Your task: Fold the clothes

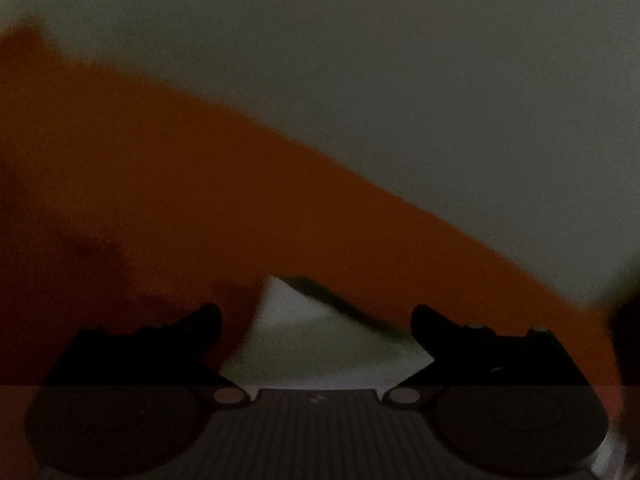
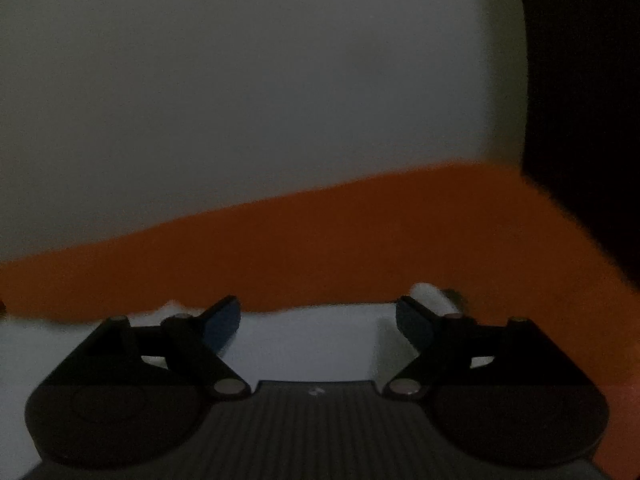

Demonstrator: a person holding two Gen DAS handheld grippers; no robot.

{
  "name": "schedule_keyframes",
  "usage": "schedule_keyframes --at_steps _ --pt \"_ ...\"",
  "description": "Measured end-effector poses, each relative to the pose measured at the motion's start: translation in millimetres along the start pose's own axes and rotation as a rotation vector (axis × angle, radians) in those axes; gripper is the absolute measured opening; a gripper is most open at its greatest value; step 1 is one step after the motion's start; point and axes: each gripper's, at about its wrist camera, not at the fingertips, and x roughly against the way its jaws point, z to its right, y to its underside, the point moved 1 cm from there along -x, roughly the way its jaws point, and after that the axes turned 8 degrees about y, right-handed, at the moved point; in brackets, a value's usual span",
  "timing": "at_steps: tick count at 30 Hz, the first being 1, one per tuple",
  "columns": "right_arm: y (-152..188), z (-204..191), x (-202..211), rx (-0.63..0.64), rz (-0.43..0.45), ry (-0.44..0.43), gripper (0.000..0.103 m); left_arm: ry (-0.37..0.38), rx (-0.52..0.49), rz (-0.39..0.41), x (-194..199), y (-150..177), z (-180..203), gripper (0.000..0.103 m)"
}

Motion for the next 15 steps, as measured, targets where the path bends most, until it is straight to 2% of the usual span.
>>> schedule_keyframes --at_steps 2,4,5,7,8,10,12,15 --pt "8.5 -16.2 22.2 0.004 0.022 -0.037 0.098 0.096 -0.154 -0.066 19.3 22.8 36.2 0.103" --pt "17.1 -37.8 22.3 -0.051 0.002 -0.072 0.103 0.174 -0.232 -0.180 14.4 43.9 65.2 0.103" --pt "22.3 -51.0 19.2 -0.054 0.001 -0.075 0.103 0.170 -0.271 -0.182 10.7 55.8 77.3 0.103" --pt "32.2 -78.3 -0.8 0.068 -0.050 -0.026 0.103 0.081 -0.352 -0.142 -7.7 72.3 88.2 0.103" --pt "40.9 -80.4 -4.8 0.116 -0.067 -0.020 0.103 0.070 -0.360 -0.137 -16.6 70.8 84.1 0.103" --pt "47.3 -75.4 -25.2 0.075 -0.088 -0.062 0.103 0.108 -0.345 -0.105 -6.7 63.9 73.7 0.103" --pt "35.2 -70.6 -34.4 0.108 -0.110 -0.111 0.103 0.152 -0.371 -0.102 -5.8 53.2 41.8 0.103" --pt "21.9 -55.1 -43.4 0.294 -0.019 -0.074 0.102 0.205 -0.428 -0.092 -8.6 48.4 15.6 0.103"
